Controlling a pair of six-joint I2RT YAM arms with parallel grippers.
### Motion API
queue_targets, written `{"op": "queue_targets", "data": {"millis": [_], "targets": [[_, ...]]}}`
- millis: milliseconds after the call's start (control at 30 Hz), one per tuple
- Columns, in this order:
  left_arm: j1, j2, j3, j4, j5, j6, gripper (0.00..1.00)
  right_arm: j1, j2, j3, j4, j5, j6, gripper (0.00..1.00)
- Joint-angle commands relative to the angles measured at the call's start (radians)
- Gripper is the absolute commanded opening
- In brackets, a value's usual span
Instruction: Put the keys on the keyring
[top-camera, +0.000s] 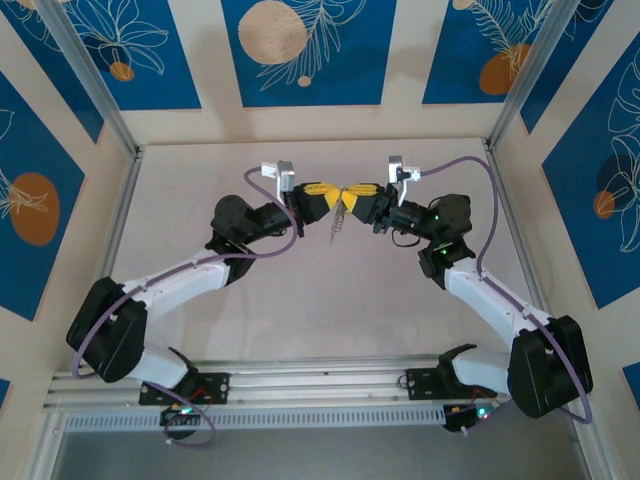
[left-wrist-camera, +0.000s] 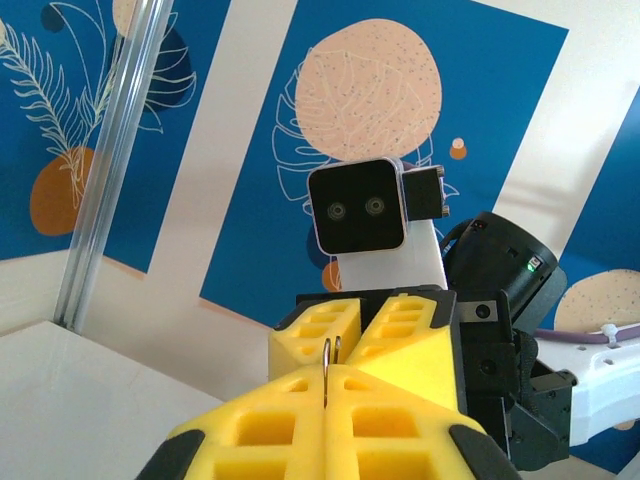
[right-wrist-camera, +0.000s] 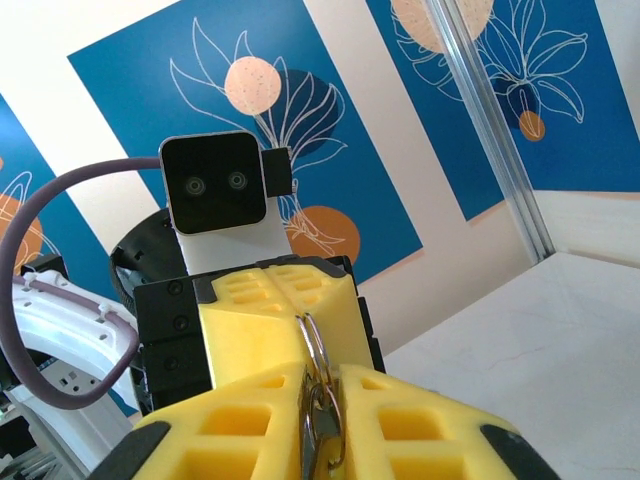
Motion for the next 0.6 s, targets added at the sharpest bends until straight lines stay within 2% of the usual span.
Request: {"op": "queue_targets", "data": {"millis": [0, 100, 400, 433, 567], "targets": [[0.009, 0.008, 0.019, 0.059, 0.028, -0.009, 0.00, 0.008, 0.004, 0.019, 0.039, -0.006, -0.002, 0.08], [0.008, 0.012, 0.022, 0.057, 0.032, -0.010, 0.00, 0.008, 0.007, 0.024, 0.039, -0.009, 0.000, 0.00], [0.013, 0.001, 0.037, 0.011, 0.026, 0.007, 0.00, 0.001, 0.001, 0.044, -0.041, -0.011, -0.034, 0.00], [0.016, -0.008, 0.038, -0.012, 0.026, 0.021, 0.02, -0.003, -0.001, 0.050, -0.071, -0.010, -0.048, 0.00], [0.045, -0.070, 0.044, -0.139, 0.033, 0.091, 0.23, -0.022, -0.004, 0.074, -0.180, -0.008, -0.100, 0.00]]}}
